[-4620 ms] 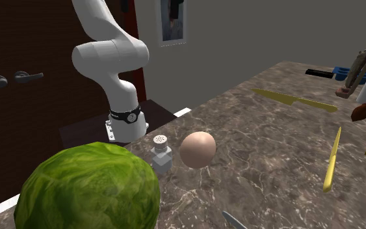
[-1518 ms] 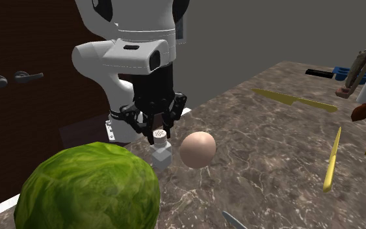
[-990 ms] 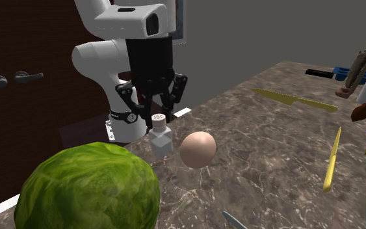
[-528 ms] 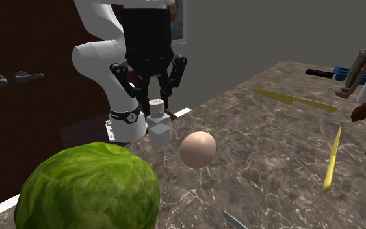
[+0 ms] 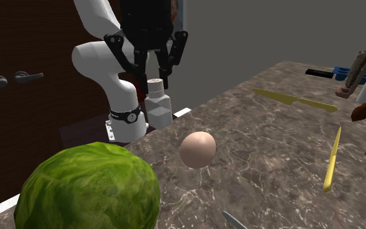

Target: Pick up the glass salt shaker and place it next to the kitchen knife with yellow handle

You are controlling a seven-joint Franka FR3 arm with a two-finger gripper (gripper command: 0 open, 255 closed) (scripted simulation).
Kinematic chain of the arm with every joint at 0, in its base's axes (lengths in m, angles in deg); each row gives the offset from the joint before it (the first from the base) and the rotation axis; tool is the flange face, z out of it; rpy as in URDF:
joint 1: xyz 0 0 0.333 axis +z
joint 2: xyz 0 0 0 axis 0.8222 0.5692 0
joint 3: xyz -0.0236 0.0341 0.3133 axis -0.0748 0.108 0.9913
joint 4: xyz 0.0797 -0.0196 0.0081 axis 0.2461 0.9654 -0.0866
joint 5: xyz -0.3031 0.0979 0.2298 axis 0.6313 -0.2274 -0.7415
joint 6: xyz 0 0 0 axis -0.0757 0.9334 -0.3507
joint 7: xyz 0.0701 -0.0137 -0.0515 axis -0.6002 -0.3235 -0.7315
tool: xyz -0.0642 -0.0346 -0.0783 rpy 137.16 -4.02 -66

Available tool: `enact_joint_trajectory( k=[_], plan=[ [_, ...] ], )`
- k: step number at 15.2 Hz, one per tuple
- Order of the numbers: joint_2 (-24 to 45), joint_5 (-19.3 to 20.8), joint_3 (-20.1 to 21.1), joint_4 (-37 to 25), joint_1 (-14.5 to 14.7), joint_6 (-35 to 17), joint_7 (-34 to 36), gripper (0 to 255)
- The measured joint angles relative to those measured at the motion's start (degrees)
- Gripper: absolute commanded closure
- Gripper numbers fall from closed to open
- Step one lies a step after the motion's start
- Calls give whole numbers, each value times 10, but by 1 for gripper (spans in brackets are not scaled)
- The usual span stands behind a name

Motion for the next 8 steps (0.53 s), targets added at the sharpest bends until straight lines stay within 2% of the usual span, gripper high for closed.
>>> enact_joint_trajectory(
  k=[5,8],
  plan=[
    [0,-1,1,-34,0,35,-1,255],
    [-8,-17,27,-32,13,41,29,255]
  ],
)
